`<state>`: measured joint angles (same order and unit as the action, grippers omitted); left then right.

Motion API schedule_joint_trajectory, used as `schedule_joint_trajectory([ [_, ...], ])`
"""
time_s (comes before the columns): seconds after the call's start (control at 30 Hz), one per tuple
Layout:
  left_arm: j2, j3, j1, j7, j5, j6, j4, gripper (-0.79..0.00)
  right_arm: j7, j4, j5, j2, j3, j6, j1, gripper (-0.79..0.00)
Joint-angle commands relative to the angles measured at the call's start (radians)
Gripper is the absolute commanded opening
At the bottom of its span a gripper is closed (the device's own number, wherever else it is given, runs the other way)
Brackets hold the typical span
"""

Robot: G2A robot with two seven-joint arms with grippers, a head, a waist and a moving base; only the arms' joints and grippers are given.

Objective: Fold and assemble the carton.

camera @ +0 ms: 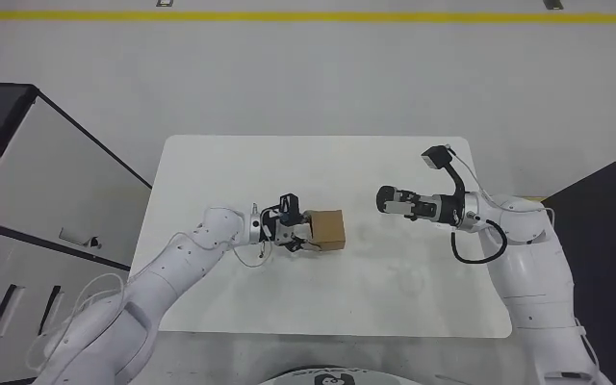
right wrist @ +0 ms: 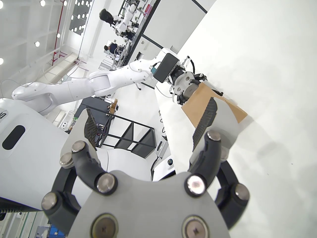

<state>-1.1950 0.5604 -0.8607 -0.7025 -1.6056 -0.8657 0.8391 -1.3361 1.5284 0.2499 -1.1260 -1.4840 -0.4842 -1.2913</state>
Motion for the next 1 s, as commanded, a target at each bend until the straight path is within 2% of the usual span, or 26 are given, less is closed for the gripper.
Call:
schedule_joint_trajectory([
  [0.0,-0.012,-0.013,0.007,-0.008,0.0,0.005,-0.028,-0.785,0.0,0.0,0.0,0.0,0.0,0.0,0.0,0.0],
  [0.33,-0.065,-0.062,0.028,-0.036,0.004,0.02,-0.137,-0.785,0.0,0.0,0.0,0.0,0.0,0.0,0.0,0.0],
  [0.4,-0.074,-0.07,0.032,-0.043,0.001,0.022,-0.153,-0.73,0.0,0.0,0.0,0.0,0.0,0.0,0.0,0.0],
  [0.47,-0.081,-0.077,0.036,-0.05,-0.001,0.023,-0.168,-0.619,0.0,0.0,0.0,0.0,0.0,0.0,0.0,0.0],
  [0.5,-0.085,-0.08,0.038,-0.053,-0.003,0.024,-0.176,-0.502,0.0,0.0,0.0,0.0,0.0,0.0,0.0,0.0],
  [0.57,-0.091,-0.084,0.042,-0.062,-0.006,0.024,-0.188,-0.413,0.0,0.0,0.0,0.0,0.0,0.0,0.0,0.0],
  [0.63,-0.095,-0.088,0.045,-0.072,-0.009,0.022,-0.201,-0.16,0.0,0.0,0.0,0.0,0.0,0.0,0.0,0.0],
  [0.67,-0.097,-0.089,0.047,-0.077,-0.012,0.022,-0.206,0.0,0.0,0.0,0.0,0.0,0.0,0.0,0.0,0.0],
  [0.83,-0.096,-0.089,0.058,-0.117,-0.023,0.012,-0.224,0.0,0.0,0.0,0.0,0.0,0.0,0.0,0.0,0.0],
  [0.97,-0.085,-0.079,0.062,-0.17,-0.03,-0.005,-0.225,0.0,0.0,0.0,0.0,0.0,0.0,0.0,0.0,0.0],
])
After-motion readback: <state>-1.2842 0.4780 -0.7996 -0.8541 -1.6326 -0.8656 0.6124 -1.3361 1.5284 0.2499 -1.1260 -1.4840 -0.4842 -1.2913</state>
